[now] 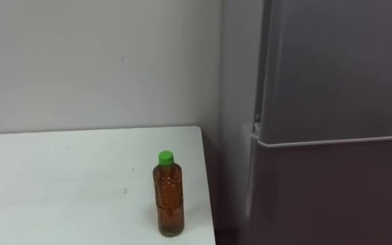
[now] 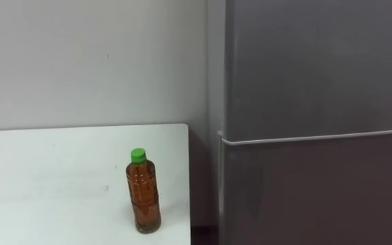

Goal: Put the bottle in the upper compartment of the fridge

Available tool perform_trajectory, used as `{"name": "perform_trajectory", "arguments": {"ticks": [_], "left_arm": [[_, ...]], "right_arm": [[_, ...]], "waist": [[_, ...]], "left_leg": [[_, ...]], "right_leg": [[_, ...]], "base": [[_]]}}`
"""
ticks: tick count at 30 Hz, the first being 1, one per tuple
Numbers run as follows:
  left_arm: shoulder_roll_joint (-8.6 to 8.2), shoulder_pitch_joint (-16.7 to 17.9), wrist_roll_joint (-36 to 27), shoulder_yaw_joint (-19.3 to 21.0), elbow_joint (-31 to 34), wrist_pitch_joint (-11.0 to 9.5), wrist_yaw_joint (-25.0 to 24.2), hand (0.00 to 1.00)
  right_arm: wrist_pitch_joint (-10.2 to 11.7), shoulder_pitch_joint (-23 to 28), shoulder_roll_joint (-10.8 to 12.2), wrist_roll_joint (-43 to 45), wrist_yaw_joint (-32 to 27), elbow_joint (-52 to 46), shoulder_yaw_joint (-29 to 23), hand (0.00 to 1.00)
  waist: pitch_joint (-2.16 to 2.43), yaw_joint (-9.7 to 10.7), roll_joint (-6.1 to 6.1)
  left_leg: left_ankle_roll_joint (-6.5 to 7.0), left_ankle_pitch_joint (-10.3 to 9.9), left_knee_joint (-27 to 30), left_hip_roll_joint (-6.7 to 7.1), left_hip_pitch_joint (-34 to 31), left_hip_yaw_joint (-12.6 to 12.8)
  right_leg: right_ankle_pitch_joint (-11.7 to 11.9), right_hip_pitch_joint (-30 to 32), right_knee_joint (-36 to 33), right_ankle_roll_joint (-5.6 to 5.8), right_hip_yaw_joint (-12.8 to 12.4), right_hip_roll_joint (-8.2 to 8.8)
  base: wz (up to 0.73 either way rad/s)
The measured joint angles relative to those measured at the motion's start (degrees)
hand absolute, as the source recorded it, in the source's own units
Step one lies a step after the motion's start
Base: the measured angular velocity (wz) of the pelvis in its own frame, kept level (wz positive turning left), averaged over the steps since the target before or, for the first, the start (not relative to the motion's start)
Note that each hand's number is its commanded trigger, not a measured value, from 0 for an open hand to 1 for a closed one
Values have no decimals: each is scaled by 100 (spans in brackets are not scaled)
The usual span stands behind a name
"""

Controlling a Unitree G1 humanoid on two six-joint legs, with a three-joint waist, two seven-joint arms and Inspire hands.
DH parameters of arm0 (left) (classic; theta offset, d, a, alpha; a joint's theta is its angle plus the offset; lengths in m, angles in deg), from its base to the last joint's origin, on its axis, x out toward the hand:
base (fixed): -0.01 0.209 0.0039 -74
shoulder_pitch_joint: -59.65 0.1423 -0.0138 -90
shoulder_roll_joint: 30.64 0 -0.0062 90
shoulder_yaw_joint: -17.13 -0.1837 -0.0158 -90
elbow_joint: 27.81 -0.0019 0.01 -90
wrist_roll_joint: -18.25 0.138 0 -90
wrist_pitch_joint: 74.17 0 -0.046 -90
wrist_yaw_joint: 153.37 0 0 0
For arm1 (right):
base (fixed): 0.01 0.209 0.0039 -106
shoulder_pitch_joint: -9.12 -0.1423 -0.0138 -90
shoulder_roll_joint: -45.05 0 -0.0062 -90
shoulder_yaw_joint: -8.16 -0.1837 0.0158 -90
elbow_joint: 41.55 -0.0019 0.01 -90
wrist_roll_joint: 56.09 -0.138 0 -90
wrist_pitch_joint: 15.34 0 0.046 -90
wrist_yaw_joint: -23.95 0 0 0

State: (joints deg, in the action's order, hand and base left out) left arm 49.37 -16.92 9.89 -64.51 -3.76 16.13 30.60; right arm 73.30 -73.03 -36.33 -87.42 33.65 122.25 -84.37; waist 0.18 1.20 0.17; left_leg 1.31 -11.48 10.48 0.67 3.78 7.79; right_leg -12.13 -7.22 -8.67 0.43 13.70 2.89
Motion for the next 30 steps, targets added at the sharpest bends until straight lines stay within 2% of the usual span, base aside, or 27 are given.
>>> {"name": "perform_trajectory", "arguments": {"ticks": [7, 10, 13, 19, 22, 25, 30], "left_arm": [[-2, 135, -142, 642, 3, -13, 136, 0], [3, 81, -549, 838, 102, -15, 379, 0], [9, -31, -924, 915, 220, -41, 619, 0], [15, -157, -1229, 975, 520, -168, 796, 0], [-25, -96, -1243, 1118, 1049, -217, 834, 0], [-24, -113, -1362, 1160, 1400, -439, 962, 0], [-22, -145, -1712, 1162, 1811, -550, 1091, 0]], "right_arm": [[7, 104, -2, 36, 114, -30, -337, 0], [7, 105, -21, 66, 91, -36, -384, 0], [17, 122, -38, 89, 78, -34, -401, 0], [60, 117, -116, 270, 103, -50, -439, 0], [88, 166, -126, 461, 99, -131, -620, 0], [172, 264, -150, 511, 101, -248, -672, 0], [261, 292, -153, 520, 158, -244, -699, 0]], "waist": [[-8, -17, -54], [-5, -23, -101], [-7, -13, -151], [-13, -34, -217], [-14, -79, -221], [-11, -134, -239], [-11, -133, -253]], "left_leg": [[-2, -21, 14, -3, 70, -25], [-1, -28, 48, -4, 58, -42], [0, -28, 48, -2, 94, -43], [0, -28, 48, -1, 109, -35], [0, -29, 45, -2, 94, -33], [2, -31, 25, 0, 101, -27], [3, -31, 20, 4, 99, -27]], "right_leg": [[-11, -70, 7, -1, -3, -2], [-17, -75, -10, 0, 4, 0], [-17, -122, -9, 1, 1, 1], [-17, -119, -19, 1, -56, -4], [-19, -99, -17, 2, -65, -6], [-21, -93, -12, 6, -80, -5], [-21, -93, 0, 7, -80, -4]], "base": [[0], [1], [0], [0], [0], [0], [0]]}}
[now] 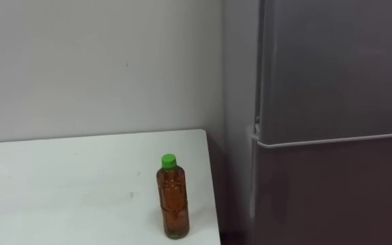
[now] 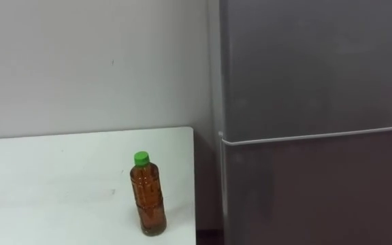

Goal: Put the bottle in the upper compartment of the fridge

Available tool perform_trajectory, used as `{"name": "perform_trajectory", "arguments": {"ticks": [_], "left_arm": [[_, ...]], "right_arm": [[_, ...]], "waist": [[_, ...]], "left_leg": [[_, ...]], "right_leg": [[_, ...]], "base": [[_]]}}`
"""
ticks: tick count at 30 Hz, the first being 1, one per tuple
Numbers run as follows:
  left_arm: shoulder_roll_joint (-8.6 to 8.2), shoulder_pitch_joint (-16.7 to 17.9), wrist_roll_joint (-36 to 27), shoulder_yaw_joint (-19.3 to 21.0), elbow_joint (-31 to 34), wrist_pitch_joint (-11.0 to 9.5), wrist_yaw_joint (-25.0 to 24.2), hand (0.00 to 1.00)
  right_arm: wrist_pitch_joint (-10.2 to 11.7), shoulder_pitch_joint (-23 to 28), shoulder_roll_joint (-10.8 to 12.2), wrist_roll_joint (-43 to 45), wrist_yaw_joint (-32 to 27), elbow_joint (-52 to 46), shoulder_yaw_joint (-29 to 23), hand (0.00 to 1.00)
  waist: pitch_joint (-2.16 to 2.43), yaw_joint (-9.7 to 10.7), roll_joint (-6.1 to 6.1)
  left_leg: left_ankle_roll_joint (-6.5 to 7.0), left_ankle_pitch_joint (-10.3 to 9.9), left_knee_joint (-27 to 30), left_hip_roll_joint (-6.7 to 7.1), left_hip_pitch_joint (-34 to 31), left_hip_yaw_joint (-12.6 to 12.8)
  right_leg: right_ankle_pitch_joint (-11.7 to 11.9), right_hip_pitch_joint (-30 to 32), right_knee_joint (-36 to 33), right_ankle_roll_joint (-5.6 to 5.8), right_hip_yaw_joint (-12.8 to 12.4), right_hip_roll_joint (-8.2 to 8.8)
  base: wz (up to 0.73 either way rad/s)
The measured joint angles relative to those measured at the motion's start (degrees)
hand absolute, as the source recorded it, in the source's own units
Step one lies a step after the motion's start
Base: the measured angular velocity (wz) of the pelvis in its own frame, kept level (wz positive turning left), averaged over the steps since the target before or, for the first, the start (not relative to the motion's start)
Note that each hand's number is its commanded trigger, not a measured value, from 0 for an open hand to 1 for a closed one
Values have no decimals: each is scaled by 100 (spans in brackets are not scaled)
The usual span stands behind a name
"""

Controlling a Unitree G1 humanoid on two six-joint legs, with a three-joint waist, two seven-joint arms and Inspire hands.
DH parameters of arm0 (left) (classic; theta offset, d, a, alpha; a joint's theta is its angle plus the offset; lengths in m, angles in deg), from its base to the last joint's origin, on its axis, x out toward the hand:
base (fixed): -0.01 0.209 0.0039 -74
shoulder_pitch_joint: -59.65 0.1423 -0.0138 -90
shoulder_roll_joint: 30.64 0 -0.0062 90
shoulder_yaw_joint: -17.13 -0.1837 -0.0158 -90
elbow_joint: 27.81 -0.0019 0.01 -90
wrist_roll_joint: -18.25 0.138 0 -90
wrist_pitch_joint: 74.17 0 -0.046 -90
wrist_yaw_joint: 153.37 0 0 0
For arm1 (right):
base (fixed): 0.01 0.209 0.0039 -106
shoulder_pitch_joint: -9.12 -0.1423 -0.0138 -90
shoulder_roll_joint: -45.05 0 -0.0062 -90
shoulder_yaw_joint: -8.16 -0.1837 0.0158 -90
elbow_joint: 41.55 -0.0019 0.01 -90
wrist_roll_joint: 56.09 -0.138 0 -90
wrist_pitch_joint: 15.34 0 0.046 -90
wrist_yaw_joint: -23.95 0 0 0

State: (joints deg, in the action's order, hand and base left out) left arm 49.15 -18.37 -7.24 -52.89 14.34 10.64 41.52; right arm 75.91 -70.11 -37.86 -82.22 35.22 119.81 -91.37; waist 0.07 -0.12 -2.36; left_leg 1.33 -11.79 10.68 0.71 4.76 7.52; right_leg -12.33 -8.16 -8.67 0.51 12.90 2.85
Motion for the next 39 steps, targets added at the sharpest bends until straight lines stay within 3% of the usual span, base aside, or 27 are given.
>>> {"name": "perform_trajectory", "arguments": {"ticks": [10, 17, 25, 34, 39], "left_arm": [[5, -43, -307, 116, 1775, -154, 583, 0], [17, -122, -260, 278, 2465, -184, 906, 0], [17, -120, -242, 454, 3764, -259, 1368, 0], [17, -121, 143, 487, 5147, -276, 1475, 0], [18, -168, 137, 445, 5354, -276, 1449, 0]], "right_arm": [[-1, 142, 7, 170, 35, -177, -171, 0], [1, 239, 37, 126, 7, -259, -172, 0], [5, 211, 48, 151, -11, -268, -166, 0], [6, 187, 73, 167, -7, -279, -162, 0], [-10, 94, 75, 173, -31, -238, -74, 0]], "waist": [[6, -16, -12], [23, -47, -21], [12, -35, 5], [11, -157, 20], [3, -86, 8]], "left_leg": [[0, -8, 14, -6, -29, 10], [0, -8, 16, -7, 3, 11], [1, -8, 9, -7, 4, 16], [3, -9, 15, -3, -23, 5], [4, -8, 20, 1, -31, -25]], "right_leg": [[0, 43, -17, -1, 9, -3], [1, 20, -23, -2, 17, -2], [2, 21, -37, -1, 0, -3], [-2, 62, -95, 1, -16, 1], [-3, 50, -89, 2, 18, 2]], "base": [[-2], [0], [0], [-1], [4]]}}
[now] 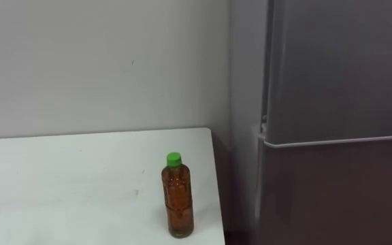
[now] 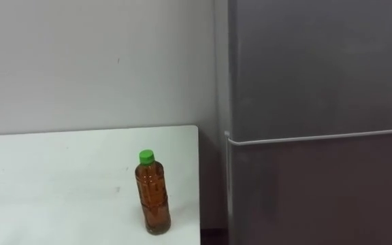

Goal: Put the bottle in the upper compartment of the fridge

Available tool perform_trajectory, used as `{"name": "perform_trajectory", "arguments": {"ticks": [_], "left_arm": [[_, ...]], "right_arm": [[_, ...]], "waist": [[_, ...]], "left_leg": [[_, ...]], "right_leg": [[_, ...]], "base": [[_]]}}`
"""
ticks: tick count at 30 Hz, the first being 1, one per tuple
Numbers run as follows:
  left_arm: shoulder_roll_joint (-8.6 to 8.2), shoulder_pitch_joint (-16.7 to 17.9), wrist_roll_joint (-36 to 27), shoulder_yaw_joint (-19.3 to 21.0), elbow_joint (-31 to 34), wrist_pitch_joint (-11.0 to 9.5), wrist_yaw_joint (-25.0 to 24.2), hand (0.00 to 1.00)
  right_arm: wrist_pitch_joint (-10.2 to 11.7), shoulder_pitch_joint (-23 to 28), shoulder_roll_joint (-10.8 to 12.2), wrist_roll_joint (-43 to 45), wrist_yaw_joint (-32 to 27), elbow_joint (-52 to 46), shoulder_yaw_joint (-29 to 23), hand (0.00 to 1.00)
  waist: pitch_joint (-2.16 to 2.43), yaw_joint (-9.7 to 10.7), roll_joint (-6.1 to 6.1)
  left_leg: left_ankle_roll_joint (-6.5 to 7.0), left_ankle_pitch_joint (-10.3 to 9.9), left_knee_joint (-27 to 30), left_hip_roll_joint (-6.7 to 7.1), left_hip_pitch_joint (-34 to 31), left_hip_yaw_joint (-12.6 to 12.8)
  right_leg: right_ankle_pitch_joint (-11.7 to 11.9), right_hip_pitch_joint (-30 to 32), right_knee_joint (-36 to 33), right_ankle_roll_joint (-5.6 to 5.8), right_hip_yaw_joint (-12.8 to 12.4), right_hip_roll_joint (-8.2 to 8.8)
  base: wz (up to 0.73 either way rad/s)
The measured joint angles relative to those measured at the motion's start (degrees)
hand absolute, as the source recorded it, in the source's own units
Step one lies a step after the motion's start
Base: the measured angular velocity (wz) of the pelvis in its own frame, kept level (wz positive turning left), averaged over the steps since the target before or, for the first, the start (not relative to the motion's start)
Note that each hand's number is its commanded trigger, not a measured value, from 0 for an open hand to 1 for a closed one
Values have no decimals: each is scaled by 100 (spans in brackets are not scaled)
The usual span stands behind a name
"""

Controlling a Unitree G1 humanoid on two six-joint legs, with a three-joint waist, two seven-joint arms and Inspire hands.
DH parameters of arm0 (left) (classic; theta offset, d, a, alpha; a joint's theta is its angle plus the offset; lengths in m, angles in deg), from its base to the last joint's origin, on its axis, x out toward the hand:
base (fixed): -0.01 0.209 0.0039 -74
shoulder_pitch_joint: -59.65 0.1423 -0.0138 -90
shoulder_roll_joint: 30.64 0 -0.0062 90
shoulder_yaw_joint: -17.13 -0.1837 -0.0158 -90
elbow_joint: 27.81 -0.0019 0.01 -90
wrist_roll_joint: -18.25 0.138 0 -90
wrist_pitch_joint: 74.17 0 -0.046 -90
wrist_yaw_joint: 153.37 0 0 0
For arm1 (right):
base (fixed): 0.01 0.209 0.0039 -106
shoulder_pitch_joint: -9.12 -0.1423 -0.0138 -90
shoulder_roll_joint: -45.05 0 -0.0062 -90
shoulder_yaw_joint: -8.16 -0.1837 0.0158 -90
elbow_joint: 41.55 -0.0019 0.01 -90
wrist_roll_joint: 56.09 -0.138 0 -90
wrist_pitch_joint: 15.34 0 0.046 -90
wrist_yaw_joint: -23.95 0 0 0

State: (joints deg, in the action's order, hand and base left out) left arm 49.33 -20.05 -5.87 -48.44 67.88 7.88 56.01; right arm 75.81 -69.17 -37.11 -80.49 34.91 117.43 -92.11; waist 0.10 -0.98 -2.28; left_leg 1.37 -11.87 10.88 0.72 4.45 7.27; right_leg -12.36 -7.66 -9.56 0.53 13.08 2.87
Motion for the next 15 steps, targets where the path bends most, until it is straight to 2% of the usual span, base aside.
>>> {"name": "perform_trajectory", "arguments": {"ticks": [4, 9, 12, 15], "left_arm": [[0, -99, 8, -73, 130, 3, -78, 0], [12, -315, 21, -112, 460, 28, -295, 0], [14, -446, 257, -112, 612, 54, -511, 0], [13, -461, 379, -122, 824, 159, -750, 0]], "right_arm": [[-3, -48, 23, -7, 21, -3, -2, 0], [-4, -52, 63, 19, 35, -3, -17, 0], [-6, -38, 93, -33, 46, 42, -57, 0], [-7, -48, 106, -9, 49, 43, -57, 0]], "waist": [[-6, 173, 21], [-27, 240, 34], [-51, 255, 38], [-52, 335, 37]], "left_leg": [[0, 0, 73, 13, -75, -122], [0, 1, 91, 11, -65, -133], [0, 1, 84, 9, -54, -132], [0, 0, 84, 6, -64, -131]], "right_leg": [[-1, -1, 2, 1, 111, 10], [-1, -20, 1, 1, 111, 7], [-1, -27, 3, 1, 70, 1], [-1, -24, 38, 0, 48, -7]], "base": [[14], [1], [0], [0]]}}
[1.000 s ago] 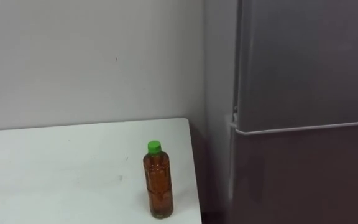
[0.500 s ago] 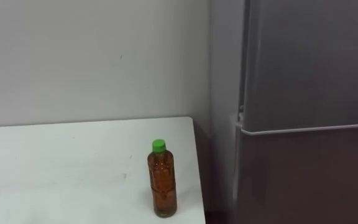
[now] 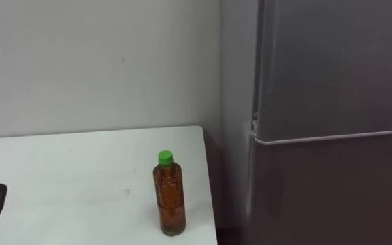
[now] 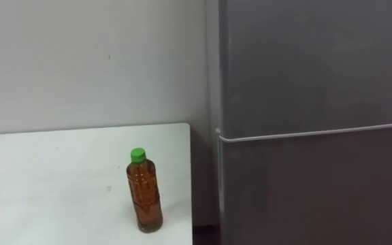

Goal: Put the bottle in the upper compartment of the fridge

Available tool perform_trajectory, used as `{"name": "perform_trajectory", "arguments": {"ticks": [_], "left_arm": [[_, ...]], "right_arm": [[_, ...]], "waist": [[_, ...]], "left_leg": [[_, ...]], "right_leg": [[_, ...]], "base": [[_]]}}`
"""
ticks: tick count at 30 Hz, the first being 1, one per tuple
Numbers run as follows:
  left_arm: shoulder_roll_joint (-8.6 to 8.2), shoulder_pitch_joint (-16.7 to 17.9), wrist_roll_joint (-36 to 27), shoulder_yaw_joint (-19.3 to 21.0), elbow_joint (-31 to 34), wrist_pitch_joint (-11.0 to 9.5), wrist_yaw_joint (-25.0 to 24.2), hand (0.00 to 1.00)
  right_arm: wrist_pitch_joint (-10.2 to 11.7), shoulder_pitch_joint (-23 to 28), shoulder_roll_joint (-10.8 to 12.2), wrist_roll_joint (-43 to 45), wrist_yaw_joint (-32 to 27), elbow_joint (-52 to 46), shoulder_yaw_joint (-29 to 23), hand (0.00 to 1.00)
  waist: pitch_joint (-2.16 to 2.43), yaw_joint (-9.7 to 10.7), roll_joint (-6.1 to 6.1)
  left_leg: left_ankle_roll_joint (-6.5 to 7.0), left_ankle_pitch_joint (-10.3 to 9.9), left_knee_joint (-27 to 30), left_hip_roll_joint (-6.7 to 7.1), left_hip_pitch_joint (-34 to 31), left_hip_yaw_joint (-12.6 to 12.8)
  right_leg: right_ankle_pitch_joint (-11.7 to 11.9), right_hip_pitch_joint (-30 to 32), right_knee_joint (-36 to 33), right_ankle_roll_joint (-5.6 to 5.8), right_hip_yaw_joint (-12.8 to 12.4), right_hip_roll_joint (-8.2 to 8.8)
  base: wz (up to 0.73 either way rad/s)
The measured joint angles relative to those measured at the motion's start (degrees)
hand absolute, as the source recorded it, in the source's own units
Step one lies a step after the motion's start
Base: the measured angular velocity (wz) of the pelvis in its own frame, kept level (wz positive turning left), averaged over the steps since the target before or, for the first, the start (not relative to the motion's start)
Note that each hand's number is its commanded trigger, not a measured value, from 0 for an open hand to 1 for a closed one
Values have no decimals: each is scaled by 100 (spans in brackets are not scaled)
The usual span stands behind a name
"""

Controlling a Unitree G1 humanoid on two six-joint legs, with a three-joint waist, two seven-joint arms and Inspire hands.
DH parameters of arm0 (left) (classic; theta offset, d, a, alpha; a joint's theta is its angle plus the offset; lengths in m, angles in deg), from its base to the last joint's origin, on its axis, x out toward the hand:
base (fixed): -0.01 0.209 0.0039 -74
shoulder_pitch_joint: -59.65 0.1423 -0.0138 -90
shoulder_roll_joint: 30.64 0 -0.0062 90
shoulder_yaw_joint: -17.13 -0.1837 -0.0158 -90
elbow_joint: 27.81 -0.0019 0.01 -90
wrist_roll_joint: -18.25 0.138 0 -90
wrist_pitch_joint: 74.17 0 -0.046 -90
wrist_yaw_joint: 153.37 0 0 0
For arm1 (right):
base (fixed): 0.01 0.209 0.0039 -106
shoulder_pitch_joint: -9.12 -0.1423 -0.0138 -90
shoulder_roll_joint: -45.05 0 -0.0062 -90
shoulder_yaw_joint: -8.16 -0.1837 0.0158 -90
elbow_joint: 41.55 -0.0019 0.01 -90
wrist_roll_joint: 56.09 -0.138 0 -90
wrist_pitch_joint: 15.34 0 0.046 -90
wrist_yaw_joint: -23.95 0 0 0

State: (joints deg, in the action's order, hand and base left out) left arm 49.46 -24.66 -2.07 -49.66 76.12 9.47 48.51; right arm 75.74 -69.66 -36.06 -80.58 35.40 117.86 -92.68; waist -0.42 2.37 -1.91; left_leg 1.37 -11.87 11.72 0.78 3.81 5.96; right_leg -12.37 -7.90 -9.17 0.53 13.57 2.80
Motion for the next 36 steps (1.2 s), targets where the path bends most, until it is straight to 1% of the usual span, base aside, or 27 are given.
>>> {"name": "perform_trajectory", "arguments": {"ticks": [1, 2, 4, 5, 7, 9, 10, 11, 13, 14, 15, 18, 19, 20, 22, 25, 27, 30, 32, 34, 36], "left_arm": [[-1, -10, 16, -24, 76, 5, -58, 0], [-1, -46, 31, -59, 86, 10, -92, 0], [-2, -297, 25, -186, 100, 75, -256, 0], [-1, -358, 25, -211, 112, 106, -312, 0], [-2, -586, 25, -341, 121, 135, -536, 0], [-4, -691, 25, -430, 145, 160, -701, 0], [-5, -749, 19, -472, 185, 223, -785, 0], [-5, -772, 2, -505, 208, 240, -814, 0], [-16, -844, -24, -752, 370, 347, -971, 0], [-20, -852, -23, -812, 413, 368, -1028, 0], [-26, -869, -24, -910, 454, 398, -1161, 0], [-49, -1025, -22, -1138, 455, 554, -1381, 0], [-49, -1101, -27, -1201, 455, 614, -1408, 0], [-49, -1133, -29, -1230, 455, 630, -1411, 0], [-46, -1282, -49, -1270, 454, 740, -1455, 0], [-40, -1413, -150, -1371, 454, 850, -1509, 0], [-39, -1437, -170, -1477, 452, 911, -1526, 0], [-39, -1442, -286, -1564, 451, 1118, -1551, 0], [-34, -1496, -333, -1617, 447, 1242, -1562, 0], [-7, -1655, -384, -1732, 429, 1359, -1589, 0], [-3, -1788, -384, -1785, 407, 1385, -1599, 0]], "right_arm": [[0, -8, 9, -1, 4, -1, -1, 0], [0, -10, 8, -1, 4, 0, -1, 0], [-18, -43, 13, -14, 1, 17, 4, 0], [-25, -57, 14, -15, 0, 48, 4, 0], [-68, -115, 15, -21, -5, 69, 9, 0], [-82, -145, 16, -19, -4, 84, 9, 0], [-106, -206, 15, -19, -1, 156, 10, 0], [-122, -232, 15, -19, -1, 177, 11, 0], [-135, -318, 17, -12, 15, 196, 56, 0], [-151, -327, 17, 7, 23, 202, 58, 0], [-185, -356, 21, 28, 51, 206, 60, 0], [-195, -382, 47, 26, 108, 201, 60, 0], [-200, -385, 47, 32, 122, 197, 60, 0], [-207, -390, 46, 33, 123, 198, 59, 0], [-259, -451, 48, 30, 122, 218, 63, 0], [-337, -495, 44, 22, 123, 226, 72, 0], [-373, -502, 39, 7, 123, 226, 73, 0], [-465, -552, 34, -2, 124, 216, 76, 0], [-536, -561, 13, -1, 125, 220, 92, 0], [-615, -570, -11, 2, 123, 207, 112, 0], [-615, -568, -14, 16, 123, 198, 111, 0]], "waist": [[10, 38, -23], [10, 45, -30], [10, 59, -32], [11, 68, -32], [17, 90, -24], [12, 138, -32], [9, 206, -32], [9, 212, -31], [2, 264, -15], [-3, 294, -7], [-12, 364, 9], [-13, 395, 13], [-10, 409, 9], [-8, 429, 8], [-6, 537, 9], [2, 593, -3], [8, 633, -12], [21, 694, -31], [27, 699, -40], [26, 698, -51], [23, 700, -74]], "left_leg": [[0, 0, -1, -2, -5, 1], [0, 0, 0, -2, -8, 2], [0, 0, 0, -1, -11, 3], [0, 0, 0, -1, -11, 4], [0, 0, -6, 0, -9, 10], [0, 0, -8, 3, -9, 12], [0, 0, -9, 3, -9, 16], [-1, 0, -10, 1, -9, 21], [-1, 0, -12, -1, -12, 29], [-1, 0, -12, 0, -15, 29], [-1, 0, -12, 0, -15, 39], [-1, 0, -8, -3, -15, 131], [-1, 0, -7, -6, -13, 163], [-1, 0, -7, -7, -13, 174], [0, 0, -7, -6, -11, 182], [0, 0, -7, -8, -2, 198], [0, 0, -7, -8, -4, 185], [-1, 1, -7, -8, -9, 186], [-1, 1, -3, -11, -9, 189], [-1, 1, -2, -10, -10, 189], [0, 1, -2, -10, -11, 189]], "right_leg": [[2, 0, 44, -3, -8, -6], [2, 2, 45, -3, -10, -6], [4, 2, 44, -2, -14, -7], [4, 1, 45, -3, -15, -8], [15, -9, 40, -3, -20, -11], [14, -8, 48, -3, -30, -11], [14, -4, 50, -3, -46, -13], [14, 0, 50, -3, -57, -15], [13, 10, 52, -3, -78, -17], [12, 10, 52, -3, -75, -16], [12, 9, 52, -2, -74, -12], [12, 34, 41, -2, -110, -4], [13, 53, 33, -2, -146, -3], [13, 60, 33, -1, -158, -3], [14, 64, 31, -1, -167, -1], [16, 66, 30, -1, -191, -2], [16, 70, 33, -2, -187, -3], [16, 88, 38, -2, -204, -5], [16, 102, 41, -2, -233, -9], [31, 95, 35, -2, -237, -10], [35, 90, 34, -2, -236, -9]], "base": [[0], [0], [0], [0], [0], [0], [-4], [-7], [-5], [0], [0], [-9], [-14], [-10], [-2], [-4], [0], [-2], [-5], [0], [0]]}}
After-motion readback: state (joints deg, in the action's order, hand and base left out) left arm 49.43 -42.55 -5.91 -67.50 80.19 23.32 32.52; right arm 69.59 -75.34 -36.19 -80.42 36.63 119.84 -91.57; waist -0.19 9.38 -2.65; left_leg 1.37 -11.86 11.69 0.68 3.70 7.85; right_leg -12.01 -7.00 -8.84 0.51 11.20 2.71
